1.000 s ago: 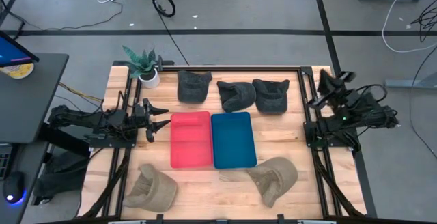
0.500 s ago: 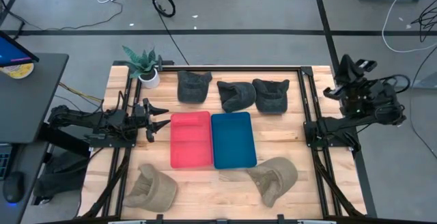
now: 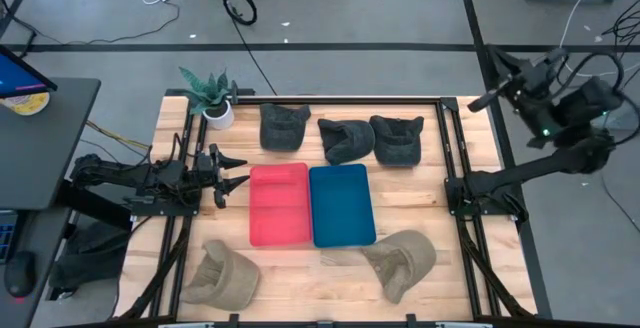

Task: Pick & Place hat
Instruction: Put the black cap into the blue bin

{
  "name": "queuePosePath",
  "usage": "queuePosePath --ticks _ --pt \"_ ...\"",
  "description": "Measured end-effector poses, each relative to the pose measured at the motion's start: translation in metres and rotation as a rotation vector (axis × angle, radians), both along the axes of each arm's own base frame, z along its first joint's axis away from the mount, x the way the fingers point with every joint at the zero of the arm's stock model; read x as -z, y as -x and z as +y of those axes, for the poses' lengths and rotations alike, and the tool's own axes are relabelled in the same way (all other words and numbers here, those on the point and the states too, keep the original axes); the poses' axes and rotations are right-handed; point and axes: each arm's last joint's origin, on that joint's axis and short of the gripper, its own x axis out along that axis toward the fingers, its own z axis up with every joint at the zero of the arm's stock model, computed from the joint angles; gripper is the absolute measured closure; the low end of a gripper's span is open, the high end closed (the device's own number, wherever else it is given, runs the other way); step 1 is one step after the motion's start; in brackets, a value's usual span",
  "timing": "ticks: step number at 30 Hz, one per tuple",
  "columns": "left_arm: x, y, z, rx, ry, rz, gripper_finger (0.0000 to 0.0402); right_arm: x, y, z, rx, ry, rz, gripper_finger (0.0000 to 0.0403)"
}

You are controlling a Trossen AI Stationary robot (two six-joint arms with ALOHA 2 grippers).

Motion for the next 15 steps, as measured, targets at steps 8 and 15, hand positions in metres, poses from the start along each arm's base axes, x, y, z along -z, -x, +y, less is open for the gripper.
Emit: queuePosePath --ticks 8,15 --pt "0.000 0.000 0.000 0.000 0.000 0.000 0.0177 -0.026 0.006 -0.002 0.032 -0.142 0.053 0.0394" --pt "0.000 0.000 0.000 0.000 0.000 0.000 0.0177 -0.022 -0.047 -0.011 0.197 -0.081 0.205 0.0394"
